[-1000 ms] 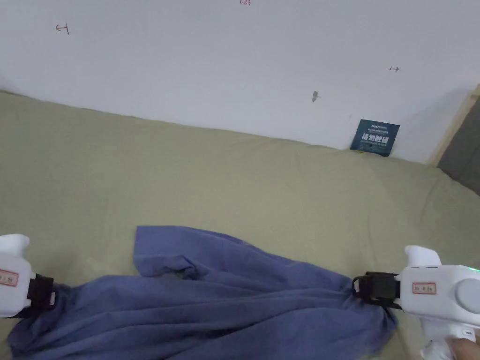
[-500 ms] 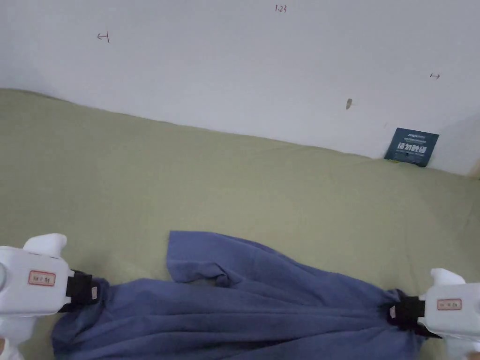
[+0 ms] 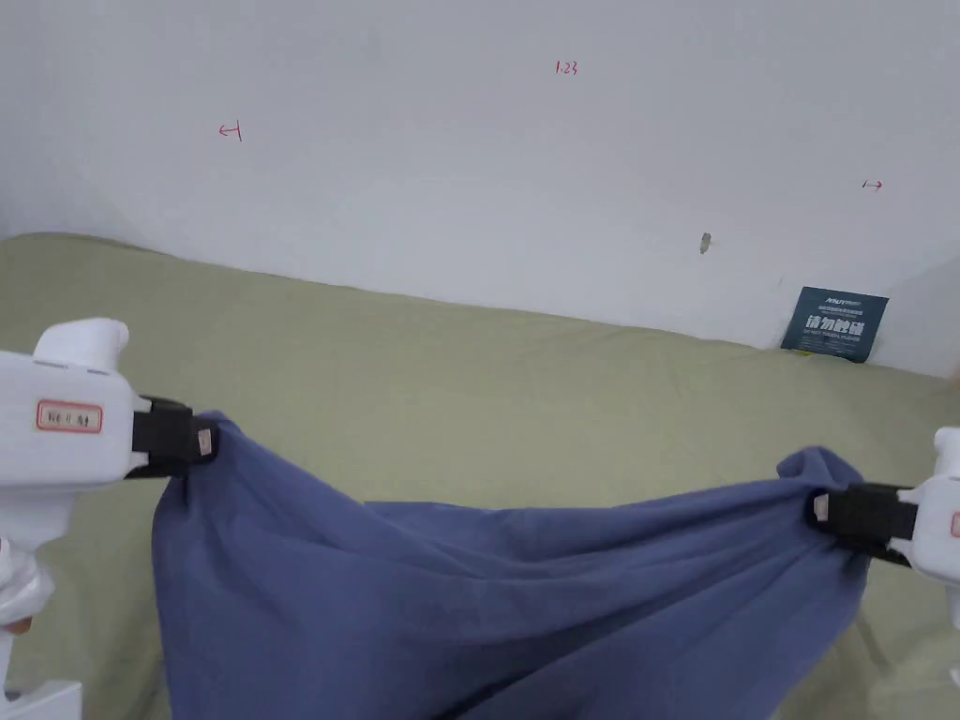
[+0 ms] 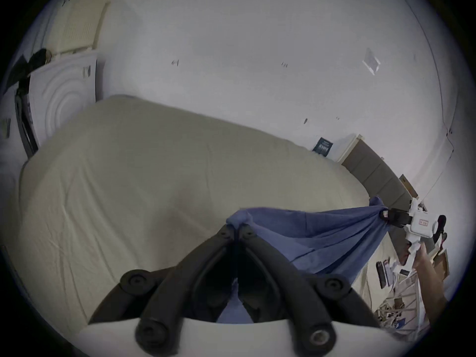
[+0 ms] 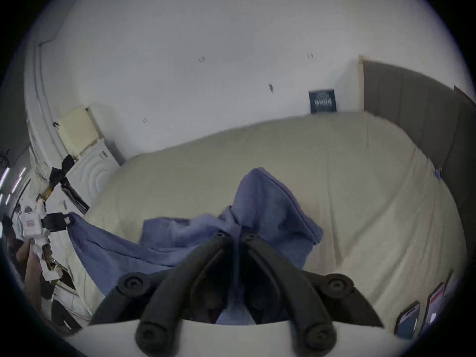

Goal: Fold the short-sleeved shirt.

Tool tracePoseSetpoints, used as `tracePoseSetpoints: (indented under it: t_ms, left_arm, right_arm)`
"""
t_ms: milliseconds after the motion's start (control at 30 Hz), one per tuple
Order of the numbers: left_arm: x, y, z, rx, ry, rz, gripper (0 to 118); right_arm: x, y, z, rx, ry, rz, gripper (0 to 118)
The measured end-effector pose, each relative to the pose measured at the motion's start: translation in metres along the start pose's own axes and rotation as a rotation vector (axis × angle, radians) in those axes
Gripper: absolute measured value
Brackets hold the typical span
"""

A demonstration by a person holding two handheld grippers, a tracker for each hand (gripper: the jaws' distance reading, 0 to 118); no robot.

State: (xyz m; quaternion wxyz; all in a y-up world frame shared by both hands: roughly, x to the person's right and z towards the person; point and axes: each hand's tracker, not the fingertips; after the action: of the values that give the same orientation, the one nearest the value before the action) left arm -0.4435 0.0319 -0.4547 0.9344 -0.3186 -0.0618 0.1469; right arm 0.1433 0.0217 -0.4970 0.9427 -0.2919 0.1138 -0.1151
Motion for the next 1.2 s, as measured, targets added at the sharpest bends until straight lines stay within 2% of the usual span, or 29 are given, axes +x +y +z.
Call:
tracePoseSetpoints:
  t_ms: [133,333,533,667,800,933,1200]
  left_arm:
    - [0.01,0.037,0.012,0.045,-0.012,-0.036,0]
    - [0.024,0.09,0.029,0.126,-0.024,-0.067,0]
    - [0.037,0.134,0.039,0.186,0.003,-0.148,0]
    - [0.04,0.157,0.044,0.213,0.012,-0.155,0]
    - [0.055,0.166,0.051,0.248,0.039,-0.182,0]
    - [0.04,0.185,0.041,0.284,0.022,-0.152,0]
    - [0.031,0.186,0.04,0.327,-0.001,-0.127,0]
  right_arm:
    - [-0.018,0.038,0.015,0.049,0.019,0.004,7]
    - [-0.037,0.092,0.027,0.134,0.007,0.053,7]
    - [-0.042,0.138,0.032,0.223,-0.022,0.069,7]
    - [-0.043,0.163,0.036,0.281,-0.032,0.085,7]
    - [-0.035,0.182,0.036,0.327,-0.04,0.058,7]
    - [-0.026,0.195,0.034,0.353,-0.072,0.031,7]
    - [-0.007,0.198,0.033,0.417,-0.049,-0.041,7]
